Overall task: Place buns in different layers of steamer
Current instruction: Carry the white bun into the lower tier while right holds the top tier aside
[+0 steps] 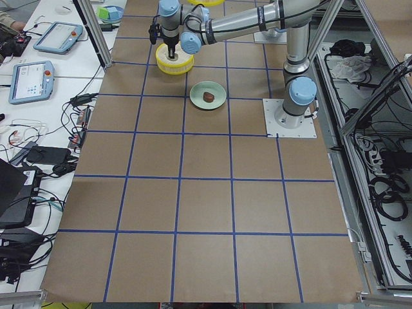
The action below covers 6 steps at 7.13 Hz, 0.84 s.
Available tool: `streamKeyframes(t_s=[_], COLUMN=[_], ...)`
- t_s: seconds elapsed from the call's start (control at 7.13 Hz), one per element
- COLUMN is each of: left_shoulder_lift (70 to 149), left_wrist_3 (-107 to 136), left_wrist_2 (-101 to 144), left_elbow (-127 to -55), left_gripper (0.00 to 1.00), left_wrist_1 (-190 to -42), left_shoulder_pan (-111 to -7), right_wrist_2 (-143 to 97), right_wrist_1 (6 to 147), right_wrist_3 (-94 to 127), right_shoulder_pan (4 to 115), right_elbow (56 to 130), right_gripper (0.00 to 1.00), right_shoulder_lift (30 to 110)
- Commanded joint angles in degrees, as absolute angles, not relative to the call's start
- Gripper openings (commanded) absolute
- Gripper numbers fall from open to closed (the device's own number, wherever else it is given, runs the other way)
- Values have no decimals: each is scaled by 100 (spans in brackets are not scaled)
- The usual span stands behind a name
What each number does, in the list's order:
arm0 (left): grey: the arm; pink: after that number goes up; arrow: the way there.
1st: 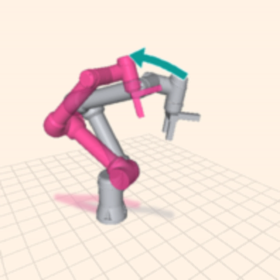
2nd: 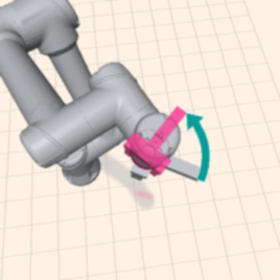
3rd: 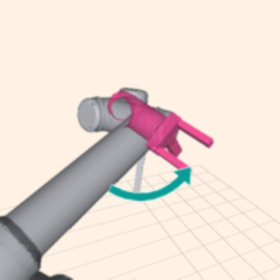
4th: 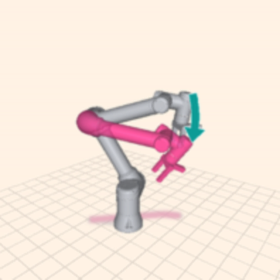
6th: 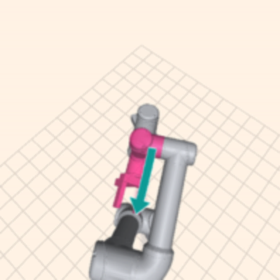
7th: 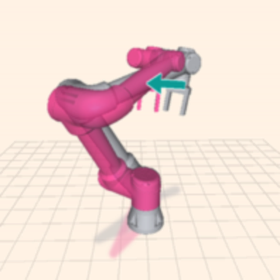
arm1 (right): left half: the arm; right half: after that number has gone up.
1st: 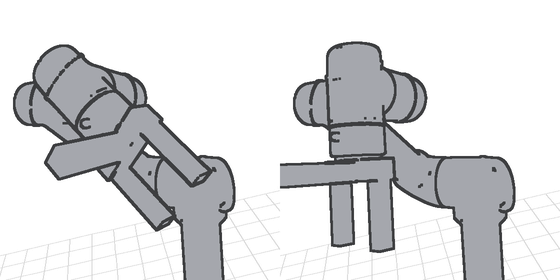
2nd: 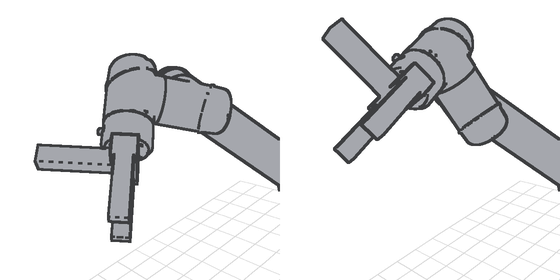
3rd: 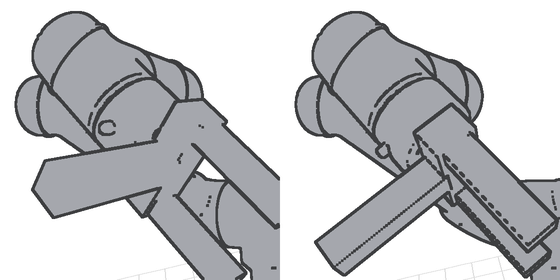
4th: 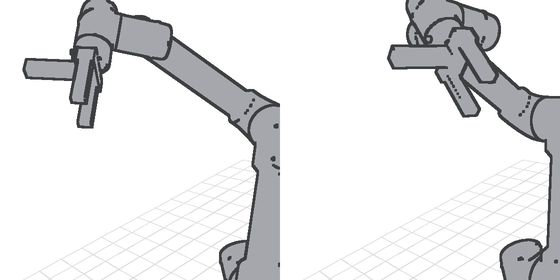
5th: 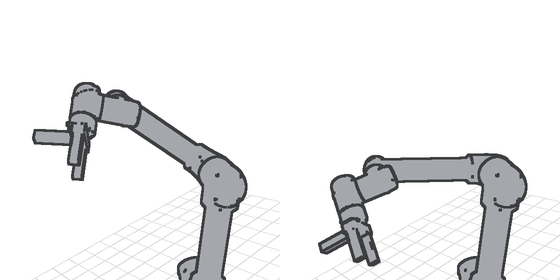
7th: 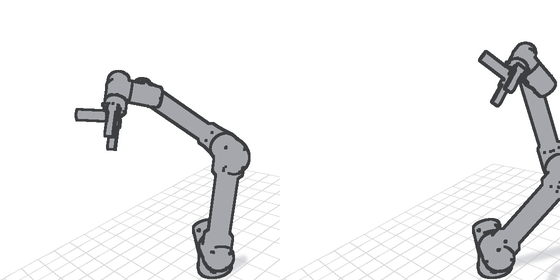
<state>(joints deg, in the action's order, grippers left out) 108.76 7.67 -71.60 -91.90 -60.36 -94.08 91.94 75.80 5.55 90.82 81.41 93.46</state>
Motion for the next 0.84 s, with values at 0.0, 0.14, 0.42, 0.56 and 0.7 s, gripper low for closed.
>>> streamKeyframes(t_s=[0.0, 0.14, 0.42, 0.56, 0.7], left_shoulder_lift=[11152, 11353, 11740, 11890, 12031], left_wrist_3=[809, 817, 826, 939, 984], left_wrist_2=[-6410, -6172, -5863, -5862, -5845], left_elbow=[-9211, -9211, -9211, -9211, -9211], left_gripper=[0, 0, 0, 0, 31], left_wrist_1=[-5556, -5268, -4837, -4564, -4405], left_shoulder_pan=[-9474, -9518, -9763, -9799, -9817], right_wrist_2=[9229, 9229, 9229, 9237, 9237], right_wrist_1=[7471, 7514, 7515, 7497, 7480], right_wrist_3=[431, 291, 255, 177, 176], right_shoulder_pan=[8930, 8895, 8799, 8728, 8719], right_elbow=[8147, 8147, 8147, 8147, 8147], right_gripper=[0, 0, 0, 0, 0], right_shoulder_lift=[9325, 9316, 9308, 9316, 9316])
